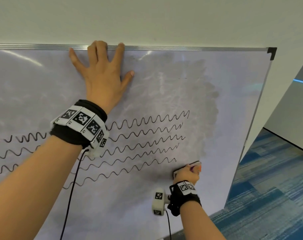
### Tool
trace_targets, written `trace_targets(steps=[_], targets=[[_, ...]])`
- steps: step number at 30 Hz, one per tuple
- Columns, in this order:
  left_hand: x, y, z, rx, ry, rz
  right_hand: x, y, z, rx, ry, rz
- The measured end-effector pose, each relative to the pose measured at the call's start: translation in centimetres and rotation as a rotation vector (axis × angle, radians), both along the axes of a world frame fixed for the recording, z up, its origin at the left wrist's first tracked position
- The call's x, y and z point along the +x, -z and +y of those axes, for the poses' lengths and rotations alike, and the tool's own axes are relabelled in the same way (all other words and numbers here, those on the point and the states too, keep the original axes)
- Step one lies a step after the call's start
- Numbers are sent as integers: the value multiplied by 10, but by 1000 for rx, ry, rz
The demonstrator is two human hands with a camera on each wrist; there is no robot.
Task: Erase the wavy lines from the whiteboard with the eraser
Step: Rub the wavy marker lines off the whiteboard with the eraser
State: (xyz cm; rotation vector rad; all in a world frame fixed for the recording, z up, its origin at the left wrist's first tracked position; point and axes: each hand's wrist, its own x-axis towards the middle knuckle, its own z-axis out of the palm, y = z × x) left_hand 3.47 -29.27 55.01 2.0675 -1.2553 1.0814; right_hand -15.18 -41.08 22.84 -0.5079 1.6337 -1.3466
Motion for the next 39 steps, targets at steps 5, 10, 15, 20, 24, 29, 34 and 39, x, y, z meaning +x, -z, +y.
trace_targets(steps=[5,10,15,20,24,29,34,39], targets=[[0,1,-2,-10,8,3,40,-24,33,-285,-8,15],[4,1,1,2,14,-15,34,-13,34,-390,-74,75],[2,-1,2,7,21,-7,-1,-24,-6,-148,25,22],[2,-2,3,16,24,-8,32,-69,26,-661,-215,346],[3,-3,6,20,35,-30,34,-114,9,-956,-219,559],[2,-3,7,15,38,-14,13,-136,-22,-980,-175,690],[1,-3,5,13,40,-8,12,-84,1,-1113,-249,816],[2,-3,7,22,39,-20,-3,-103,-27,-1094,-210,757]])
